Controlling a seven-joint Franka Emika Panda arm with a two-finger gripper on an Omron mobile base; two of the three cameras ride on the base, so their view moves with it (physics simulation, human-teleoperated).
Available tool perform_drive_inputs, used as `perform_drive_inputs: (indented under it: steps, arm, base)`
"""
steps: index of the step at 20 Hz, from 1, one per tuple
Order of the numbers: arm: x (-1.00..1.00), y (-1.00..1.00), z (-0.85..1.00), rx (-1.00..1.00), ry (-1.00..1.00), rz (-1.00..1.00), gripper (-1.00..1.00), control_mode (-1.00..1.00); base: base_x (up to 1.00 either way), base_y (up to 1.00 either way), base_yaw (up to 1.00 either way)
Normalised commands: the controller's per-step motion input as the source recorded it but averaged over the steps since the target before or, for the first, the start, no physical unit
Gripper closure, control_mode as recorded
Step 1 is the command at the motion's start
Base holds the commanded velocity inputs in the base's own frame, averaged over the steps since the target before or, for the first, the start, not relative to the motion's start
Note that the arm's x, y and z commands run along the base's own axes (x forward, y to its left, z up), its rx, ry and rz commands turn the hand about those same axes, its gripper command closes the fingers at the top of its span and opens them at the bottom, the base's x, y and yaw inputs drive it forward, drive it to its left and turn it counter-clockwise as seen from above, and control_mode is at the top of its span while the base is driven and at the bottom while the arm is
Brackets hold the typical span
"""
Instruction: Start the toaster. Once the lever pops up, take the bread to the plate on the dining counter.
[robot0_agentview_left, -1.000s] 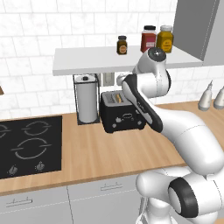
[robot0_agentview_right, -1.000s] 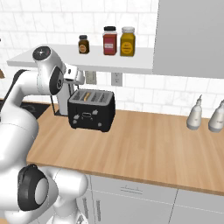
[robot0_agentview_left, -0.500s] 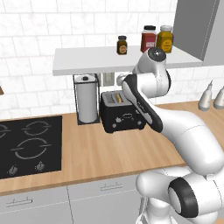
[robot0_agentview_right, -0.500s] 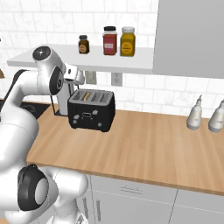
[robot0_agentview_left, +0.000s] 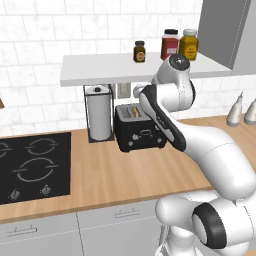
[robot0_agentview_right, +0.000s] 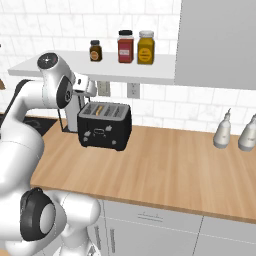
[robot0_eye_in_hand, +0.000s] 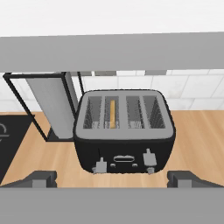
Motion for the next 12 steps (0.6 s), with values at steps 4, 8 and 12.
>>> perform_drive_inputs:
  steps: [4, 8, 12]
  arm:
    - [0.00, 0.00, 0.00, 0.00, 0.00, 0.00, -1.00, -1.00]
    - [0.00, 0.00, 0.00, 0.00, 0.00, 0.00, -1.00, -1.00]
    - [0.00, 0.00, 0.00, 0.00, 0.00, 0.00, -1.00, -1.00]
  base:
    - [0.00, 0.00, 0.00]
    - [0.00, 0.00, 0.00]
    - [0.00, 0.00, 0.00]
